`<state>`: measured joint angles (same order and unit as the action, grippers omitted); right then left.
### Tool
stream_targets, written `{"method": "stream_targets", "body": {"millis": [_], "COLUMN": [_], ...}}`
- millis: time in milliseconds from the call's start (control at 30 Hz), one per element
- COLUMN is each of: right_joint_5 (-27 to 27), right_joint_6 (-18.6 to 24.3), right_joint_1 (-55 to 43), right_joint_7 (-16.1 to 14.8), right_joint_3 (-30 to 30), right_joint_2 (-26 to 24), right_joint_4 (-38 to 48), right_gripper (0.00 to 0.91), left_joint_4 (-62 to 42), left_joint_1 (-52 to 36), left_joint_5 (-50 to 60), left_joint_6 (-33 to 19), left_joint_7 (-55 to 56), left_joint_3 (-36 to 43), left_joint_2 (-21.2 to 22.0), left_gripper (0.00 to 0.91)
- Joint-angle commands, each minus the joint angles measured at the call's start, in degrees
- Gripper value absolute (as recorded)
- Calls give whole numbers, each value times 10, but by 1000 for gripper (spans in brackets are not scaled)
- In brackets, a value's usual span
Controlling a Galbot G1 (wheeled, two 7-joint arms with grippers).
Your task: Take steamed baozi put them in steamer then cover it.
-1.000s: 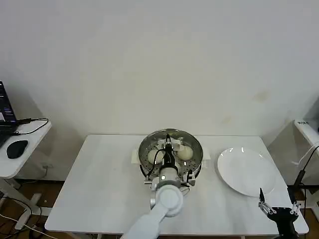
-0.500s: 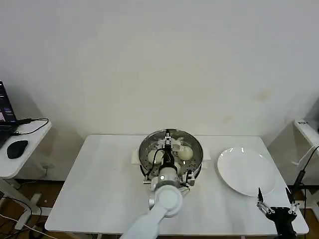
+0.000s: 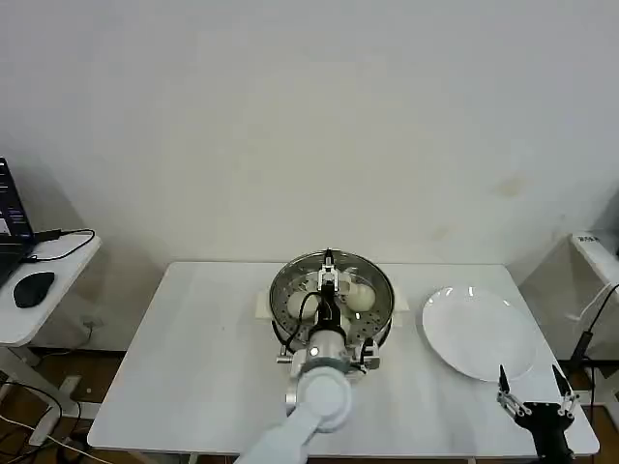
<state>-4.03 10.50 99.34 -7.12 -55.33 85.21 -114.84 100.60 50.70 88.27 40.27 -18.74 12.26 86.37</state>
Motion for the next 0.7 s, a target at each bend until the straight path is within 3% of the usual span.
{"method": "stream_targets", "body": {"millis": [33,700], "right_joint_5": [1,5], "right_joint_6": [1,1], "right_joint_1": [0,2], "right_joint_7": [0,0], "right_joint_3": [0,1], "right_joint_2": [1,4], "right_joint_4": [1,-1], "right_gripper": [907,907], "left_joint_4": [41,106], "left_joint_1": [3,28], "left_joint_5": [-17,-80], "left_joint_6": [0,2], "left_joint_7": [-2,-8], "left_joint_3": [3,18], "left_joint_2": [-17,-63], "left_gripper": [907,907]}}
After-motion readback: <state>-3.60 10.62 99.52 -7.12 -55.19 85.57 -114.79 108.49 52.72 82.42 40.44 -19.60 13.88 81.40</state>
